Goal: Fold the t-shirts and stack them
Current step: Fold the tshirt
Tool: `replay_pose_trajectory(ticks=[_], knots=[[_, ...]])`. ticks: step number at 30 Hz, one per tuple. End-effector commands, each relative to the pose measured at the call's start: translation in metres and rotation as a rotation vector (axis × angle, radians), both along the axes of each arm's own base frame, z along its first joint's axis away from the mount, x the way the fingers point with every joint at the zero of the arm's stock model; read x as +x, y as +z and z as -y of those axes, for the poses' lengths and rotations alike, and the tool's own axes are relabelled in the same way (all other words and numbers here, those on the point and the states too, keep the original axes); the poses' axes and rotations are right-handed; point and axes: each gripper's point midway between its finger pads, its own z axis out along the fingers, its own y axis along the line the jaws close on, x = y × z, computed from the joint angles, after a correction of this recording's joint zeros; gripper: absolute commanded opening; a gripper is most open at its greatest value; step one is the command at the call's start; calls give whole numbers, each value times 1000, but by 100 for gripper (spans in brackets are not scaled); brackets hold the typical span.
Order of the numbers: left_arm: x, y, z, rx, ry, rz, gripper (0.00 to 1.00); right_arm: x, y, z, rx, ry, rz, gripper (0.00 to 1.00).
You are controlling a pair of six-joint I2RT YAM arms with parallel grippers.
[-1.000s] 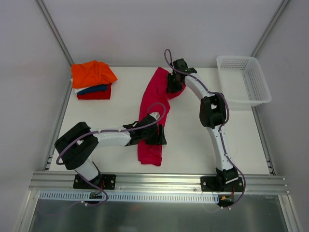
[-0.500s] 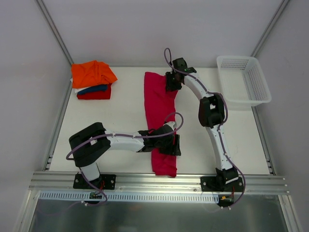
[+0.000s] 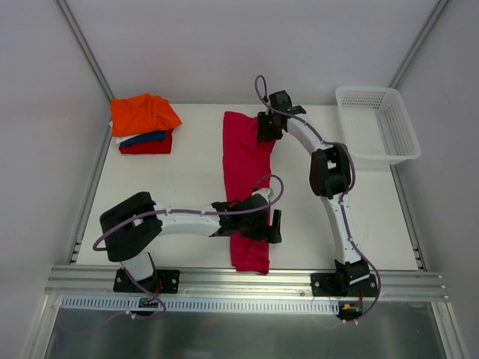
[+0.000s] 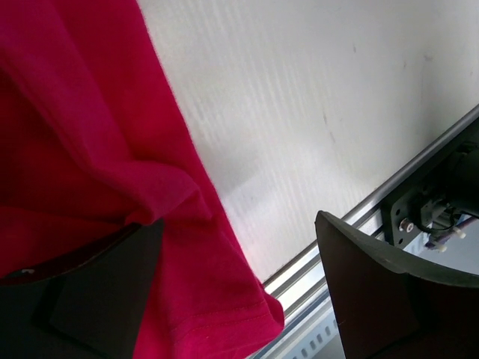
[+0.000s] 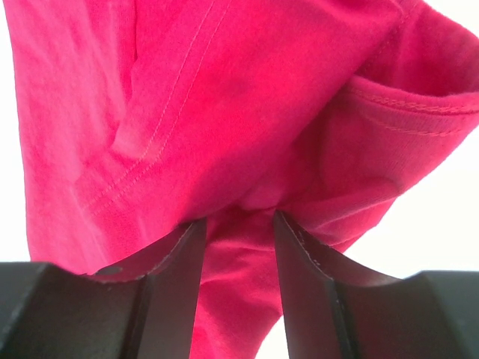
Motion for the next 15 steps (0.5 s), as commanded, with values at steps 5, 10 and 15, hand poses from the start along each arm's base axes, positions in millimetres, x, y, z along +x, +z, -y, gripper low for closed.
replay_pose_trajectory(ticks=[5, 10, 15], knots=[[17, 54, -47, 71, 40, 214, 84, -14, 21, 23, -51, -17, 4, 45], [35, 107, -75, 23, 137, 371, 88, -21, 45, 34, -82, -37, 40, 44], [47, 103, -108, 41, 231, 373, 90, -38, 86, 46, -90, -62, 90, 44]])
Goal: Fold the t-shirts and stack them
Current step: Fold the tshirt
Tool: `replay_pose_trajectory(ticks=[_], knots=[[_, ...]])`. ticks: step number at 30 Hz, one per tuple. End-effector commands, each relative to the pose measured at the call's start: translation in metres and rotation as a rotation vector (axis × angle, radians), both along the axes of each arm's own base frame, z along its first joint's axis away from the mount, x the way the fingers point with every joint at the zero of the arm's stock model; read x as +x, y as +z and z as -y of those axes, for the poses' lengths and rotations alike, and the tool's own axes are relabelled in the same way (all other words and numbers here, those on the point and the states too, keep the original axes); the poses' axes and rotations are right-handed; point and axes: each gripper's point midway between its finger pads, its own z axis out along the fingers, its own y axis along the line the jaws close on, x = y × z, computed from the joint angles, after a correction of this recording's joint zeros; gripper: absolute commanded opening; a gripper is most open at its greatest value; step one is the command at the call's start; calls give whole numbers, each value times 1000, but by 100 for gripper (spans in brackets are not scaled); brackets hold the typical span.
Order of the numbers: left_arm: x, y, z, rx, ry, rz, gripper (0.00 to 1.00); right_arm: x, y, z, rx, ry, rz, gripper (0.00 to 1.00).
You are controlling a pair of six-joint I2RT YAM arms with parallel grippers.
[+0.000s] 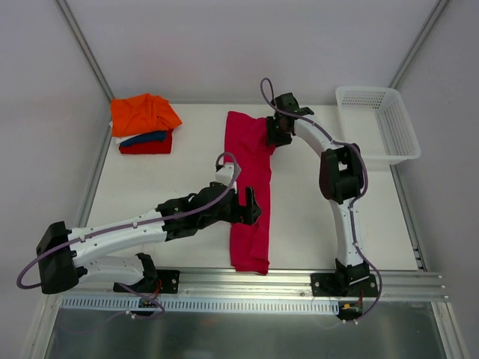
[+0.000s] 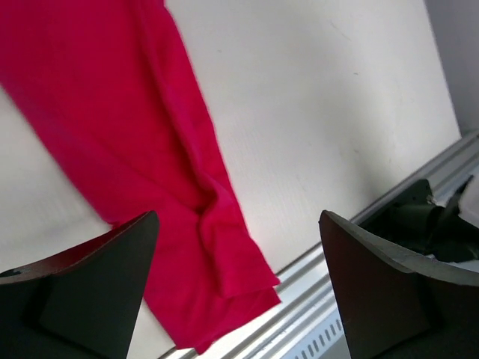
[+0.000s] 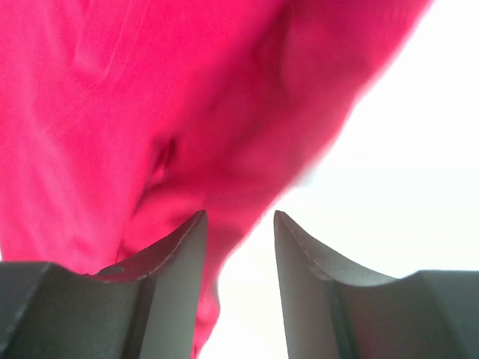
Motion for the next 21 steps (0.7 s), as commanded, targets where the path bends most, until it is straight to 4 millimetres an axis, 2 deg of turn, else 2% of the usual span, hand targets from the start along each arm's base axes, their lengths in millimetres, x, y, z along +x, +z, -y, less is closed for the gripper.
replay_pose_trajectory(ticks=[1, 2, 3, 5, 6, 7, 8, 9, 10, 12, 14, 21], knots=[[14, -37, -38, 130, 104, -19, 90, -10, 80, 14, 6, -18, 121, 44], [19, -48, -46, 151, 129, -36, 90, -21, 74, 14, -5, -13, 103, 44], [20, -54, -50, 159, 145, -49, 90, -26, 91, 13, -4, -9, 143, 44], [28, -61, -56, 179, 178, -58, 90, -37, 97, 14, -13, -6, 154, 44], [31, -64, -60, 183, 195, -64, 91, -49, 90, 16, -25, -2, 135, 44], [34, -67, -63, 177, 215, -75, 91, -56, 103, 16, -15, 2, 155, 44], [40, -73, -73, 174, 247, -91, 91, -62, 106, 16, -16, 4, 159, 44], [40, -75, -74, 152, 242, -109, 91, -70, 99, 24, -53, -13, 150, 44], [43, -77, -77, 114, 257, -109, 91, -78, 113, 20, -39, -2, 181, 45], [52, -77, -88, 66, 294, -111, 90, -97, 107, 20, -54, 12, 167, 45], [56, -75, -96, 42, 315, -95, 90, -111, 118, 11, -41, 38, 195, 45], [70, -83, -115, 30, 371, -113, 91, -143, 114, -12, -14, 105, 157, 45]])
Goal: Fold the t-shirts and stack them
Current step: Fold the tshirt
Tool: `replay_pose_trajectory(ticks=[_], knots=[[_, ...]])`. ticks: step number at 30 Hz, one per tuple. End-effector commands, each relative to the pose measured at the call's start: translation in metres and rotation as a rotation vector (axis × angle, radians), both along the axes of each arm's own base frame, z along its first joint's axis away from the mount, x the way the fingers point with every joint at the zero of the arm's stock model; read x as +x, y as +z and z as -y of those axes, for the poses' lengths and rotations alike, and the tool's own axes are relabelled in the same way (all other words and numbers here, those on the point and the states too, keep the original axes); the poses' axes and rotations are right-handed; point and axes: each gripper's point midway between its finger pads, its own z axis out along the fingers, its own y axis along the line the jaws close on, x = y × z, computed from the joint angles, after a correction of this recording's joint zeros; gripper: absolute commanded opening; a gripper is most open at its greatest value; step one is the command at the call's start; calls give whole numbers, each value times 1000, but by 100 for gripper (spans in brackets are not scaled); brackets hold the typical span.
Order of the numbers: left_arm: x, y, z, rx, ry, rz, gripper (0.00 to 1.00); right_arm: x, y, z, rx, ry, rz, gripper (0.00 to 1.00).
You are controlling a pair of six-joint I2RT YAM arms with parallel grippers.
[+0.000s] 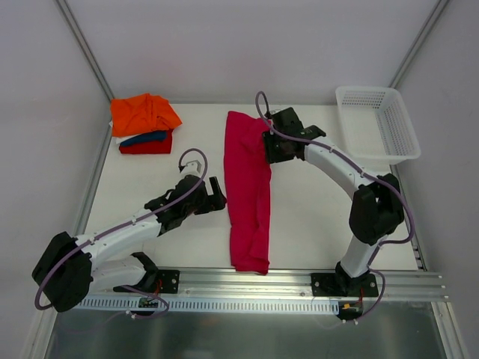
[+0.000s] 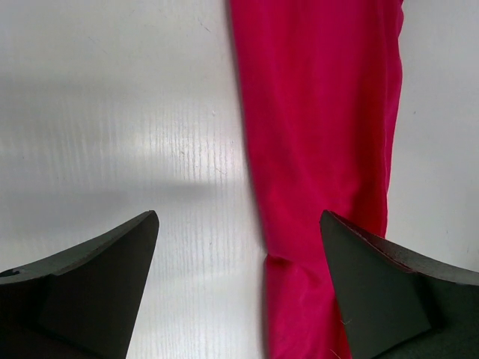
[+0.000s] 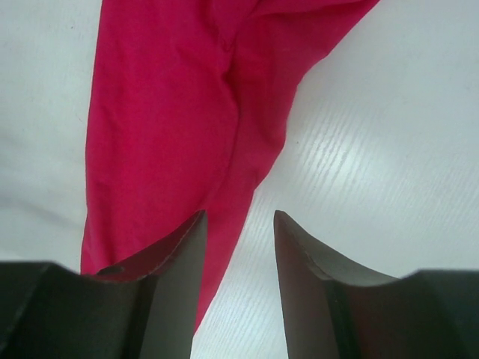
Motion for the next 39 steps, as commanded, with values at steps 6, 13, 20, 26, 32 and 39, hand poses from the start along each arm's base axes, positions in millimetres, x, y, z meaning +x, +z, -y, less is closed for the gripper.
replay_pose_trajectory(ticks=[6, 13, 20, 26, 32, 39], knots=[[8, 7, -8, -87, 22, 45, 91, 11, 8, -32, -3, 62, 37, 45], [4, 2, -24, -110, 59, 52, 91, 49, -8, -66, -22, 94, -13, 42], [1, -3, -33, -129, 77, 51, 91, 19, -31, -73, -44, 117, -55, 41], [3, -7, -29, -141, 65, 34, 91, -33, -30, -64, -90, 114, -29, 41], [4, -9, -24, -156, 54, 23, 91, -68, -29, -61, -136, 136, -7, 41], [4, -9, -21, -162, 47, 18, 91, -107, -34, -78, -140, 162, -23, 41]])
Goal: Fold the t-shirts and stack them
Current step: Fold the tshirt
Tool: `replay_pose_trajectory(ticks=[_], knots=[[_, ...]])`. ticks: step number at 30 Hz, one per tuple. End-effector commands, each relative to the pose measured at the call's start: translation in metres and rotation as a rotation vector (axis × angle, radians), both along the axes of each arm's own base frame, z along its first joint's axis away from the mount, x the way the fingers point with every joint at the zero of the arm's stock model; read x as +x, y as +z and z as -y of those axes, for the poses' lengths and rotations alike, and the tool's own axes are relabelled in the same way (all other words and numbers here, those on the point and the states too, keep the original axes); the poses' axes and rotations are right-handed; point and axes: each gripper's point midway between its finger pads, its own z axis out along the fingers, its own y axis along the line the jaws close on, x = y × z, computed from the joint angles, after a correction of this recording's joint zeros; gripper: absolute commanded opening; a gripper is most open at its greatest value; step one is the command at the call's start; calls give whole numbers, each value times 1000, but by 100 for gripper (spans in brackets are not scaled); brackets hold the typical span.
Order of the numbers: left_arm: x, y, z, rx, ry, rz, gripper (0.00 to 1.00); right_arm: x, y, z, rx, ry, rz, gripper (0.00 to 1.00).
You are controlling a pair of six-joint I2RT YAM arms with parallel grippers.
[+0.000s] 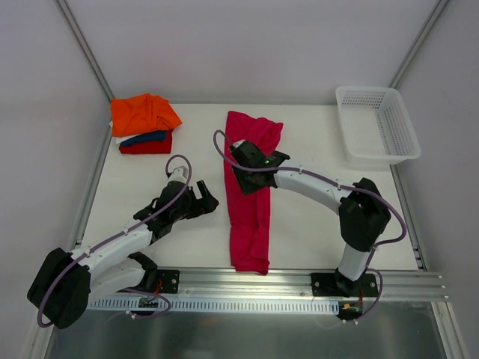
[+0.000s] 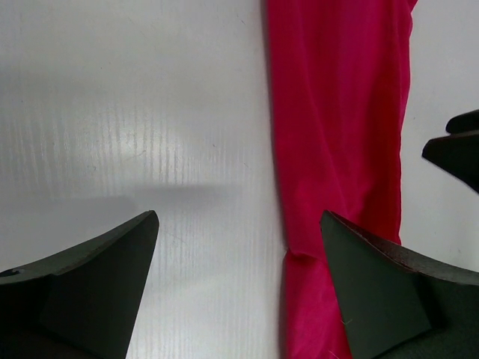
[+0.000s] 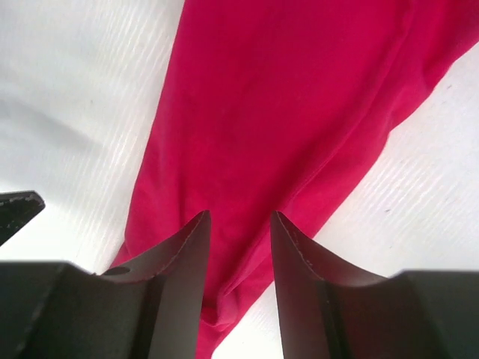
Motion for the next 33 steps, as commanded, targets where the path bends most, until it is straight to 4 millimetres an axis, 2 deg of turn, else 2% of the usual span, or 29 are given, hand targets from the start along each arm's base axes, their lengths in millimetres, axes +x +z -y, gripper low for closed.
replay_pose_trajectory(ticks=[1, 7, 15, 19, 27, 31, 33], knots=[[5, 8, 6, -43, 1, 16, 91, -19, 3, -2, -2, -21, 15, 41], [3, 7, 7, -54, -2, 10, 90, -52, -9, -10, -3, -3, -1, 41], [3, 9, 8, -59, -10, 14, 91, -85, -16, -17, -3, -5, -2, 40], [2, 10, 9, -64, -14, 14, 91, -96, -16, -12, -3, -16, 4, 39], [0, 14, 7, -69, -14, 26, 91, -112, -29, 1, -1, -45, -2, 38], [-3, 14, 5, -70, -12, 27, 91, -120, -47, 9, -10, -58, -18, 37], [-4, 14, 4, -71, -11, 26, 91, -122, -52, 5, 6, -54, -16, 37]])
